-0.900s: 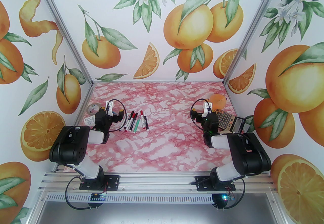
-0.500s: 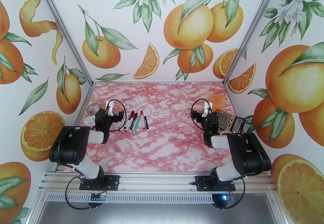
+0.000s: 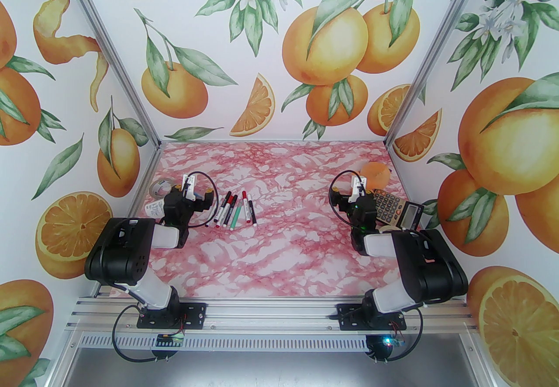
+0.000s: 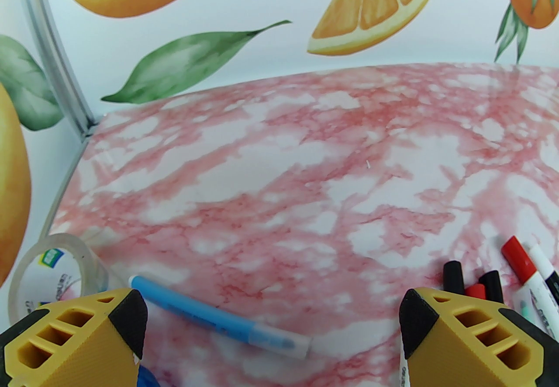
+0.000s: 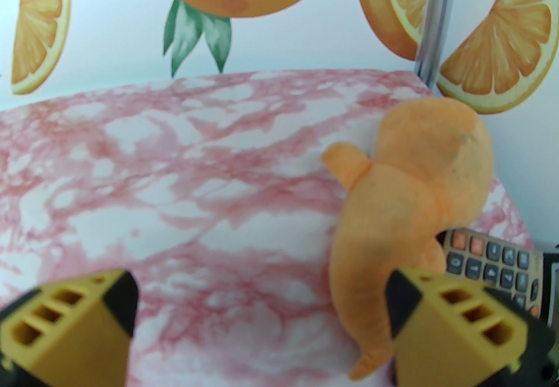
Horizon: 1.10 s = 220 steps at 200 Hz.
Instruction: Open the pen caps
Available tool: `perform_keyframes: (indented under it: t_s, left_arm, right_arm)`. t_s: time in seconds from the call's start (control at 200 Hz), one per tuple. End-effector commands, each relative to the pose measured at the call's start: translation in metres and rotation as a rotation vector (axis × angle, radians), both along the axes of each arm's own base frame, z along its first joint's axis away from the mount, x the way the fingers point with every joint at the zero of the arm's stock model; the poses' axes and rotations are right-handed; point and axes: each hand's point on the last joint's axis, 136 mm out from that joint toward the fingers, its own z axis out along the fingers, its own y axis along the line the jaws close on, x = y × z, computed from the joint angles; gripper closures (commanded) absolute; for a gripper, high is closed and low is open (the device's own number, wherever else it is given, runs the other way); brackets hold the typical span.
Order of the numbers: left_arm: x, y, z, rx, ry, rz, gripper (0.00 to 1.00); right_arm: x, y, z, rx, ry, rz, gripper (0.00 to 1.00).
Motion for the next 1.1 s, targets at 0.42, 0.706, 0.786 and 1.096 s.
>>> perform_keyframes:
  t_s: [0.42, 0.706, 0.786, 1.096]
  left_arm:
    - [0.0034, -0.0002, 0.0061, -0.010, -0.016, -0.005, 0.00]
    - [0.0034, -0.0002, 0.0060, -0.010, -0.016, -0.005, 0.00]
    - [0.0036, -0.0004, 0.0062, -0.010, -0.016, -0.006, 0.00]
    - [0.0030, 0.0005, 0.0061, -0.011, -0.017, -0.004, 0.00]
  right_arm:
    - [0.0017, 0.0002, 0.0011, -0.007, -0.007, -0.008, 0.00]
    - [0.0017, -0.0001, 0.0013, -0.007, -0.008, -0.009, 0.00]
    - [0.0021, 0.0003, 0.0018, -0.005, -0.009, -0.007, 0.00]
    - [0.0016, -0.0003, 0.0025, -0.002, -0.015, -0.008, 0.00]
